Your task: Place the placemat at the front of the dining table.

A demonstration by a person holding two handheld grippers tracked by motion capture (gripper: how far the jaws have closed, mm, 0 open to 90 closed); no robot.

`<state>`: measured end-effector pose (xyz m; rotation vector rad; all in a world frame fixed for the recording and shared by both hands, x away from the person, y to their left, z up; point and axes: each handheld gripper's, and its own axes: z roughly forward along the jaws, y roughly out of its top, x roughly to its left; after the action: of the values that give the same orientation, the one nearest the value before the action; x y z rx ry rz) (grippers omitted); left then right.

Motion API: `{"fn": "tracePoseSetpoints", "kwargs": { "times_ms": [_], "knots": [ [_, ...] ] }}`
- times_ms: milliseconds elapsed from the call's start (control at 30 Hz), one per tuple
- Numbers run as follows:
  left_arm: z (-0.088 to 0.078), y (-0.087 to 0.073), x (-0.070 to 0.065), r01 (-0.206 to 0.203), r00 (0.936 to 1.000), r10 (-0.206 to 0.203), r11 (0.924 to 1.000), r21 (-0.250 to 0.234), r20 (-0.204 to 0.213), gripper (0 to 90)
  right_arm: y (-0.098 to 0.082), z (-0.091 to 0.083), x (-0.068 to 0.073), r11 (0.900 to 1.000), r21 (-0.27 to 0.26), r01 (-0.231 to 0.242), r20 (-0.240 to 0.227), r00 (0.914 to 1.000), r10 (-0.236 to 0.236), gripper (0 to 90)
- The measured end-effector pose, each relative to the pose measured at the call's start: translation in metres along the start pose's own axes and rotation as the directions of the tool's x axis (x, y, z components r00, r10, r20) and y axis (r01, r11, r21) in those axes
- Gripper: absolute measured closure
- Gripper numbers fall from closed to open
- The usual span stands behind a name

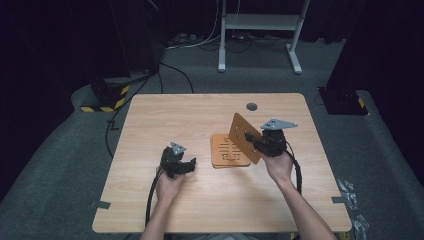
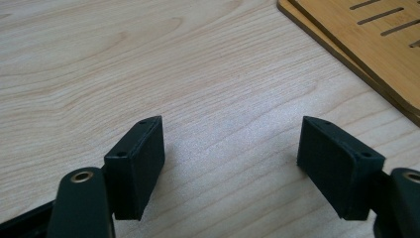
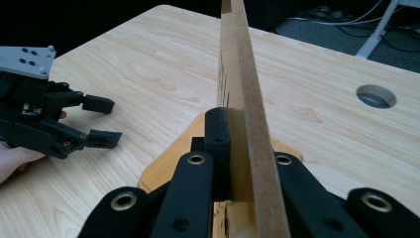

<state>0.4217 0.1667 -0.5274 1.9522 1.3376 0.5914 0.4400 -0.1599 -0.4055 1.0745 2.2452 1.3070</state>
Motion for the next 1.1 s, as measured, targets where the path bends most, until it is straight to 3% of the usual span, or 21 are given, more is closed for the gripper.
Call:
{"fn": "tracePoseSetpoints", "kwargs": {
  "times_ms": [667,1100],
  "knots": [
    [0.0,0.0,0.001,-0.008,1.0,0.008,1.0,0.002,0.0,26.4,-0.009,-0.023,-0.025,0.999,-0.018,-0.033,0.076,0.9965,0.034,86.5],
    [0.0,0.0,0.0,-0.008,1.0,0.008,1.0,0.004,-0.002,26.4,-0.016,-0.034,-0.039,0.998,-0.022,-0.056,0.133,0.9893,0.059,86.5]
  ]
}}
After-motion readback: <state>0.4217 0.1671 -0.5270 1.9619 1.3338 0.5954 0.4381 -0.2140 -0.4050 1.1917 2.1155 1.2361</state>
